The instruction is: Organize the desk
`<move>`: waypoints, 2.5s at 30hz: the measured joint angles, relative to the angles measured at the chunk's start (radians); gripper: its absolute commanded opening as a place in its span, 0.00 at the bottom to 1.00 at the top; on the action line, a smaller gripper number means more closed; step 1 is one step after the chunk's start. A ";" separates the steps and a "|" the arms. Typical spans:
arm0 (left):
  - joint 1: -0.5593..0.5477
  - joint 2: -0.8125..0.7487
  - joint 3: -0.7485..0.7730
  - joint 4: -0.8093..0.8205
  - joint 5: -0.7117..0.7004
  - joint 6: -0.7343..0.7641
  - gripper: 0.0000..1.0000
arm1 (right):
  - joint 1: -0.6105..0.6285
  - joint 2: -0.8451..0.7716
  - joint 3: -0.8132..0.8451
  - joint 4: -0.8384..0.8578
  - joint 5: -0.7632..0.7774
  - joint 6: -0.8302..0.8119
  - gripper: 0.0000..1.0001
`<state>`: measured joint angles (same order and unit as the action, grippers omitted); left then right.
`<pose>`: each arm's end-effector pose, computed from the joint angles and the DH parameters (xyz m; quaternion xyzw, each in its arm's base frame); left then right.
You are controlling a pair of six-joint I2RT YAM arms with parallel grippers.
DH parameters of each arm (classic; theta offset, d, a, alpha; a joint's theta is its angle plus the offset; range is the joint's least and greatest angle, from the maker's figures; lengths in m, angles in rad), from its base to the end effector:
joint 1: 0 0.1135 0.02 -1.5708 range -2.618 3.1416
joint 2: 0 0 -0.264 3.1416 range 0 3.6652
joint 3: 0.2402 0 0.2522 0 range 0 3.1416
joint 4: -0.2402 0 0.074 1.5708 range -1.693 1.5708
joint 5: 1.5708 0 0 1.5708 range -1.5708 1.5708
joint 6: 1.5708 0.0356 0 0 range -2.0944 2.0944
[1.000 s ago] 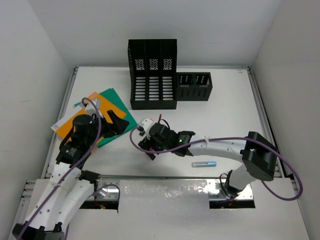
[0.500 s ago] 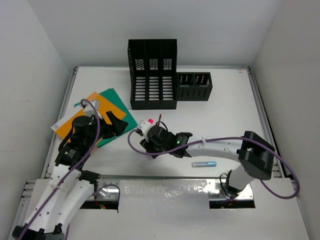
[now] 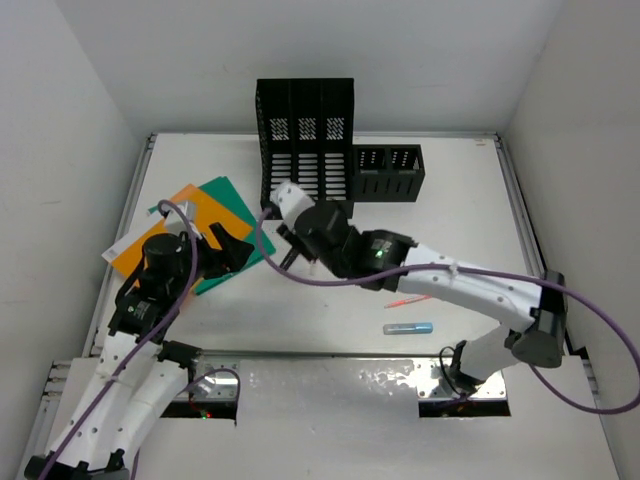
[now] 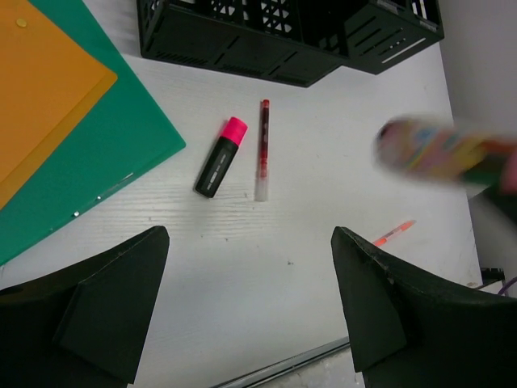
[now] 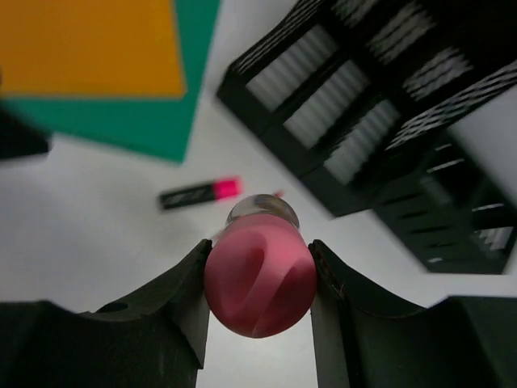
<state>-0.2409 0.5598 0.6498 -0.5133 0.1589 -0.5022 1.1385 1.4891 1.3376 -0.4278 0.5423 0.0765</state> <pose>0.1292 -0.0375 0.2906 -0.0664 0.8357 -0.2586 0.4800 0.1579 0.2984 0.3418 -0.3193 0.7953 0.0682 0.5108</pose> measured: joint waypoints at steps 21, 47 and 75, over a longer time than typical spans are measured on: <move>0.000 0.049 -0.020 0.042 -0.074 -0.030 0.89 | -0.582 0.146 0.142 0.299 0.224 -0.270 0.00; 0.000 0.121 -0.012 0.060 -0.179 0.005 0.98 | -0.837 0.344 0.144 0.404 -0.135 0.090 0.00; 0.000 0.154 -0.010 0.068 -0.199 0.000 0.98 | -0.883 0.439 0.150 0.379 -0.104 0.160 0.54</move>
<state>-0.2409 0.7139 0.6399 -0.4450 -0.0402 -0.5026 0.2550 1.9282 1.4876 -0.0486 0.4381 0.2367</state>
